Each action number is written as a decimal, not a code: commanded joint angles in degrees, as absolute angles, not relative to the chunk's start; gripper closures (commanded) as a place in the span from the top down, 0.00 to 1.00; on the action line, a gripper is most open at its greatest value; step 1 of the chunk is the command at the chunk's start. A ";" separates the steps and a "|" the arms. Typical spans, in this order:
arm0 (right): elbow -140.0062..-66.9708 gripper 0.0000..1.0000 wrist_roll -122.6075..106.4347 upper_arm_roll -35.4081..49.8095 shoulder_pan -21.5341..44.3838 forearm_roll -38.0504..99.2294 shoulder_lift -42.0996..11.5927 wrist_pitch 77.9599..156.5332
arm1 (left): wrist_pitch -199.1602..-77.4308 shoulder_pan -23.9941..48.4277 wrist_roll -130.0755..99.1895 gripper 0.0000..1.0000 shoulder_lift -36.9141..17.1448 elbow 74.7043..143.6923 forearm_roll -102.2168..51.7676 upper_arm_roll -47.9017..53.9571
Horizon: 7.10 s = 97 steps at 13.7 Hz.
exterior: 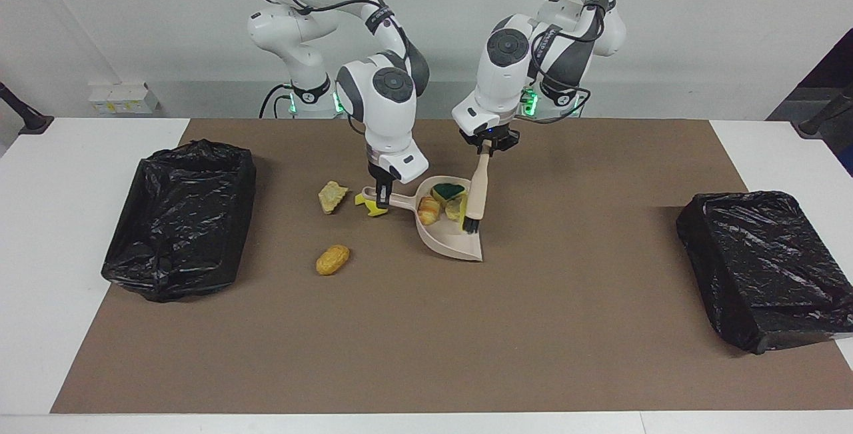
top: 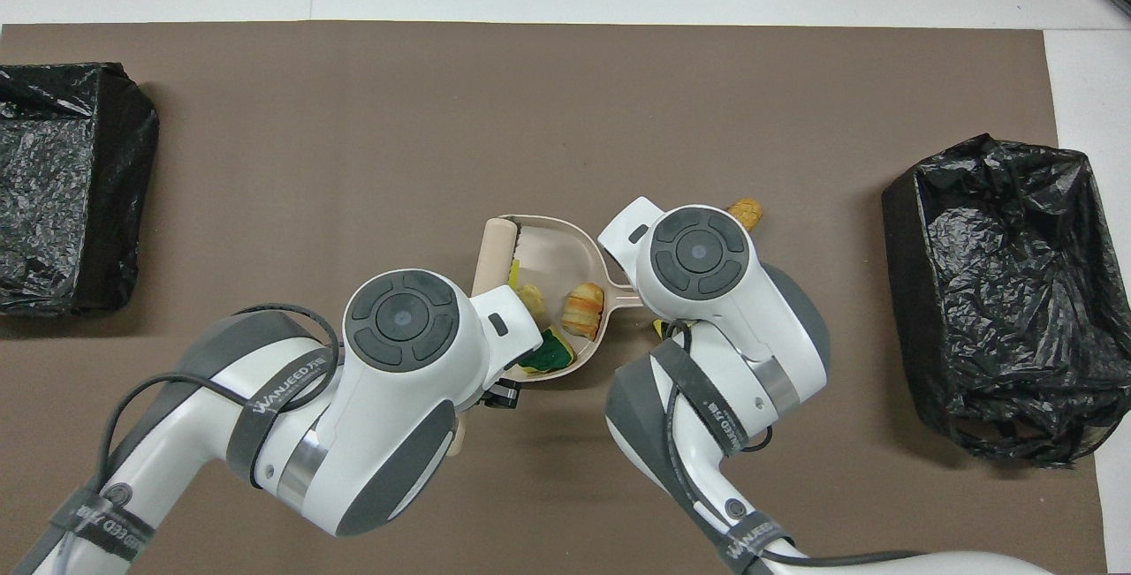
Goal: Sweep and dump trash in bin
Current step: 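Sweep the remaining trash into the dustpan with the left gripper, then carry the loaded dustpan over the nearer bin with the right gripper, then tilt the dustpan with the right gripper to dump trash into the bin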
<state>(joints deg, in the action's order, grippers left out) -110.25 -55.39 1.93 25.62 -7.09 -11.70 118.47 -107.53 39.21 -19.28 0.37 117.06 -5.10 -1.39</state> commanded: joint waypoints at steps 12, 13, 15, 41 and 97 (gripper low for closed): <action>-111.88 0.00 -60.12 2.29 23.64 -4.30 -9.93 118.92 | -107.22 27.69 -13.28 0.00 -5.26 116.98 -3.44 -1.05; -111.80 0.00 -59.42 2.29 23.99 -4.48 -9.93 118.83 | -107.49 27.60 -13.10 0.00 -6.58 116.98 -1.43 -0.97; -111.80 0.00 -59.24 2.29 23.99 -4.57 -9.93 119.09 | -107.49 27.60 -8.38 0.00 -6.86 116.98 -1.32 -0.97; -112.06 0.00 -58.98 2.37 22.24 -4.04 -10.11 119.27 | -106.88 39.46 -12.12 0.00 3.69 117.33 -10.20 2.11; -93.86 0.00 -35.57 3.08 -8.19 -14.69 3.78 89.83 | -116.72 41.59 -35.00 1.00 9.40 133.61 -6.52 1.76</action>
<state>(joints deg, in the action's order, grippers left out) -92.42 -45.08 3.20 -10.66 -17.93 2.98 90.64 -117.63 46.30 -39.57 9.02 136.84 -9.26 1.38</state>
